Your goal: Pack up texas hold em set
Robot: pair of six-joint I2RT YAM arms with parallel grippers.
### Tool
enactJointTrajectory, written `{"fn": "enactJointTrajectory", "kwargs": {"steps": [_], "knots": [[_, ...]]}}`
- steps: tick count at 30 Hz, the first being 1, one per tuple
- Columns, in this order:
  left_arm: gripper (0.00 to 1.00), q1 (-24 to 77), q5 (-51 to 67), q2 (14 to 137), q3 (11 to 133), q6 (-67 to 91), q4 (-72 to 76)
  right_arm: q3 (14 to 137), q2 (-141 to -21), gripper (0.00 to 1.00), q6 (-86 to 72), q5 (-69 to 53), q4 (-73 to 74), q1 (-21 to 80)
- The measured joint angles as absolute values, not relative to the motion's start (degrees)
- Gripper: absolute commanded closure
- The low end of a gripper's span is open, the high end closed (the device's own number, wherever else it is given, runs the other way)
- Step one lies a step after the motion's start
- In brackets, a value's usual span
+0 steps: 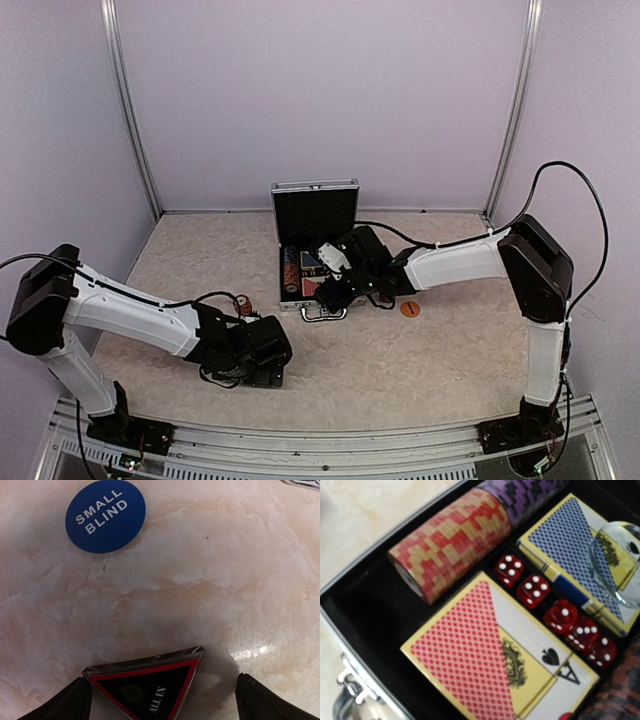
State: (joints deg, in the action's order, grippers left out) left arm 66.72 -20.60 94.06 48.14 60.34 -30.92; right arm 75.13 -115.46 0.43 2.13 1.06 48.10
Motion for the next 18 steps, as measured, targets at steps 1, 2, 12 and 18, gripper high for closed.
{"fn": "enactJointTrajectory", "kwargs": {"steps": [1,2,12,18], "knots": [[0.01,66.5,-20.4,94.0,48.1,60.4,-30.9,75.1,-115.5,0.16,0.4,2.1,1.0,48.1],[0.01,66.4,-20.2,94.0,48.1,60.5,-30.9,75.1,-115.5,0.16,0.4,2.1,1.0,48.1],[0.07,64.5,-19.7,93.7,48.1,63.8,-30.8,75.1,-115.5,0.16,-0.9,1.8,1.0,48.1],[0.12,63.6,-19.5,93.5,48.1,65.3,-30.9,75.1,-115.5,0.16,-1.1,1.7,0.9,48.1]]}}
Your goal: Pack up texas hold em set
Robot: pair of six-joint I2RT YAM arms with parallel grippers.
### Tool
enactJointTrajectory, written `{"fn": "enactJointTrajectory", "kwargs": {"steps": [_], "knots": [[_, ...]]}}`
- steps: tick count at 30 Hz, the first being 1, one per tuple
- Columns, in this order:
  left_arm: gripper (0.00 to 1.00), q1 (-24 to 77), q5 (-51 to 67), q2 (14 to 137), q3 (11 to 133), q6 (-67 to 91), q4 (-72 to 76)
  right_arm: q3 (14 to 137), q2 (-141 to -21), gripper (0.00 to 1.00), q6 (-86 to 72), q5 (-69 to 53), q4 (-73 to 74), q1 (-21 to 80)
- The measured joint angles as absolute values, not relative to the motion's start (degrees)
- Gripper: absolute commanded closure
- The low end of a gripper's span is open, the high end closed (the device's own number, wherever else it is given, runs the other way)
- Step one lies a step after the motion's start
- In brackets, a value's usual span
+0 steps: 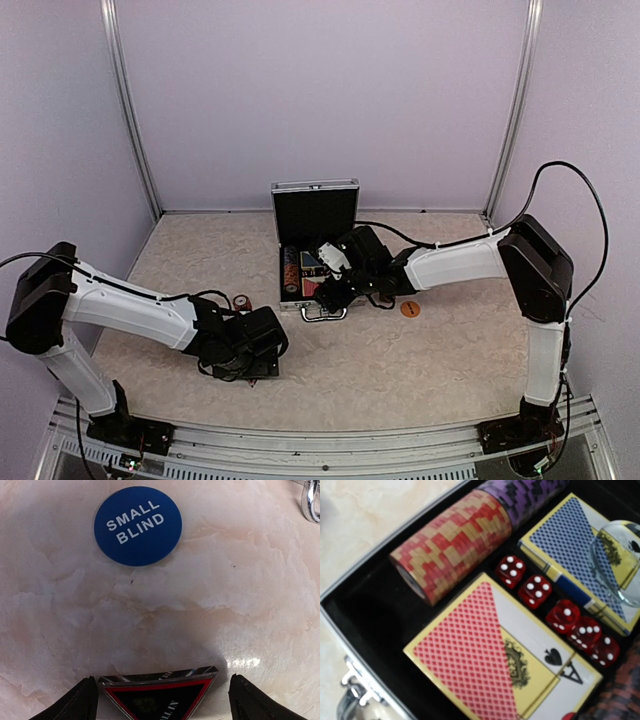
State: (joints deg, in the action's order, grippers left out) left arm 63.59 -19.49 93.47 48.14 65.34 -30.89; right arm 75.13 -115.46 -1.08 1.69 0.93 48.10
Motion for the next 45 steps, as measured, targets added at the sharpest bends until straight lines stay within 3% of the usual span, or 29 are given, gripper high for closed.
{"fn": "enactJointTrajectory", "kwargs": {"steps": [18,21,28,45], "knots": [[0.28,63.4,-20.6,94.1,48.2,66.4,-31.8,75.1,-115.5,0.15,-1.1,1.6,0.9,48.1],[0.28,63.4,-20.9,94.2,48.2,66.4,-31.7,75.1,-115.5,0.15,-1.1,1.5,0.9,48.1],[0.13,63.4,-21.5,94.9,48.9,66.5,-31.3,75.1,-115.5,0.15,-1.1,1.4,0.9,48.1],[0.14,62.2,-21.8,97.8,52.1,67.1,-33.3,75.1,-115.5,0.15,-1.1,1.2,0.9,48.1]]}}
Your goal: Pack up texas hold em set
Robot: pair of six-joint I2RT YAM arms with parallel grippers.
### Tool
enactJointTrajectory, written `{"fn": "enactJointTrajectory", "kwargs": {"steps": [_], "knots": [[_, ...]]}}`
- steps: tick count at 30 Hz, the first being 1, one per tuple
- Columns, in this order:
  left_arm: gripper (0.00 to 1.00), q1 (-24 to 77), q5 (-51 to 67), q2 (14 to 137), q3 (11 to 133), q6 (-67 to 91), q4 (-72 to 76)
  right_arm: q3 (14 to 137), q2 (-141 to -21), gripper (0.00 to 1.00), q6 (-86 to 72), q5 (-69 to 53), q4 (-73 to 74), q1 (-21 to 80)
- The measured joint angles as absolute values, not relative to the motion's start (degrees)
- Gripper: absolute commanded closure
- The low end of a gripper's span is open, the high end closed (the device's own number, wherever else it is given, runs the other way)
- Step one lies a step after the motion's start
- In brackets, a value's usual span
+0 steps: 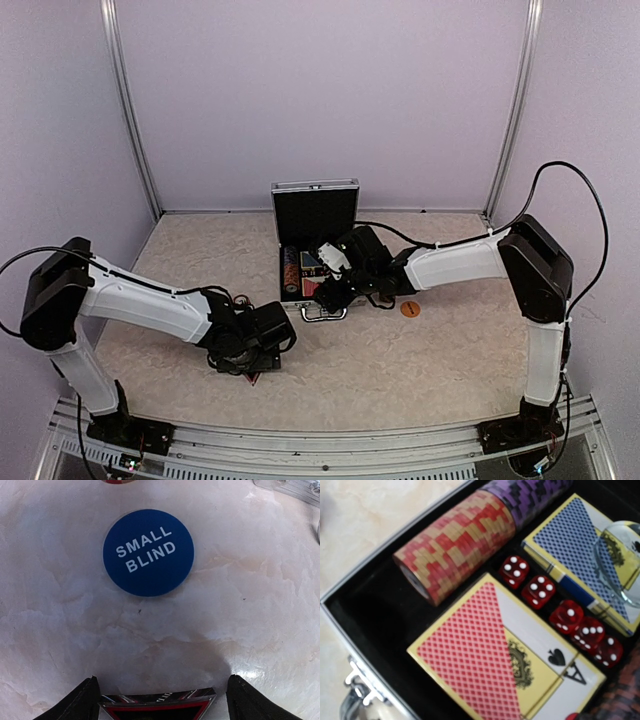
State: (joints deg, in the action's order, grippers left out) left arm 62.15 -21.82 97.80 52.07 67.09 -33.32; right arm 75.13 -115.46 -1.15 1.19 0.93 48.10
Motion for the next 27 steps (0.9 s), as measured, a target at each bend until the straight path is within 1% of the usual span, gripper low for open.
{"fn": "enactJointTrajectory", "kwargs": {"steps": [18,22,25,27], "knots": [[0.25,61.5,-22.3,99.0,53.4,68.1,-34.6,75.1,-115.5,0.15,-1.2,1.1,0.9,48.1],[0.3,61.6,-22.4,98.9,53.3,68.3,-34.6,75.1,-115.5,0.15,-1.2,1.1,0.9,48.1],[0.37,61.9,-22.7,98.9,53.3,68.6,-34.6,75.1,-115.5,0.15,-1.2,1.1,0.9,48.1],[0.4,62.1,-23.0,98.9,53.2,68.8,-34.6,75.1,-115.5,0.15,-1.3,1.1,0.9,48.1]]}}
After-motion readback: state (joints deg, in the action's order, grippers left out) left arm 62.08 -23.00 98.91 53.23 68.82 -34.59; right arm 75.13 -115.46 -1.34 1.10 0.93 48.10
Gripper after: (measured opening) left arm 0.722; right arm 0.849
